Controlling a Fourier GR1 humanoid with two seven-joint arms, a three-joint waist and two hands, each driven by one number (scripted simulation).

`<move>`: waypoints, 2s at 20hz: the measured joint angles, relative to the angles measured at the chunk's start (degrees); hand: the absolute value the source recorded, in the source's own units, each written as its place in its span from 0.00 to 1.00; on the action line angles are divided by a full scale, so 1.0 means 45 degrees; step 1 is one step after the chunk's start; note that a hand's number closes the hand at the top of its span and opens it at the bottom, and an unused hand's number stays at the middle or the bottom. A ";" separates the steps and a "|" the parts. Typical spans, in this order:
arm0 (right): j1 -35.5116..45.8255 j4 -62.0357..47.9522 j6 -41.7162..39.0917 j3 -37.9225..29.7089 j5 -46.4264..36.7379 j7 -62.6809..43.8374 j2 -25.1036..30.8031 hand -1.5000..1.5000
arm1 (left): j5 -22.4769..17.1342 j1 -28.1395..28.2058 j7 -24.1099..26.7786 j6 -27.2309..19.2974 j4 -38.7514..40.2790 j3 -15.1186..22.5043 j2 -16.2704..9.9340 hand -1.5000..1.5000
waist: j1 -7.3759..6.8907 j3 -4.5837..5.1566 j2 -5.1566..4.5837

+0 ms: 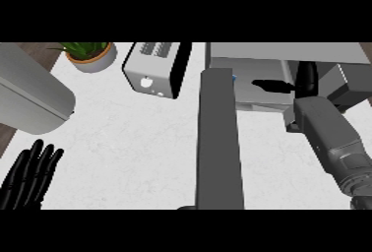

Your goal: Pick up the milk, place it into the microwave and close the microwave

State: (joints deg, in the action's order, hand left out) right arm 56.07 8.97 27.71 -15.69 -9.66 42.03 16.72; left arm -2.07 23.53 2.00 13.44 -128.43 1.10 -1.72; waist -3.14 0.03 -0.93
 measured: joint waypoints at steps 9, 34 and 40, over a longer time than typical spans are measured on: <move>-0.0769 0.0487 -0.2183 -0.0325 0.0566 0.0770 -0.0374 0.00 | 0.0360 -0.0100 0.0140 -0.0152 0.0361 0.0420 0.0269 0.00 | 0.0166 0.0126 0.0188; -0.7166 0.2818 -0.6097 0.0070 0.1799 0.2622 -0.2381 0.00 | 0.0116 -0.0076 -0.0227 0.0548 0.0540 0.2080 -0.0233 0.00 | 0.0803 0.0004 0.0253; -0.9057 0.4409 -0.7304 0.0590 0.2041 0.2913 -0.2634 0.00 | 0.0691 -0.0754 -0.0266 0.1035 0.1073 0.2680 -0.0514 1.00 | 0.0839 0.0004 0.0255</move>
State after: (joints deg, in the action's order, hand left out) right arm 15.31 28.81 -5.16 -13.03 -0.48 55.14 4.87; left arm 1.04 20.14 0.80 18.10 -123.61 13.16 -4.03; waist 0.64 0.04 0.22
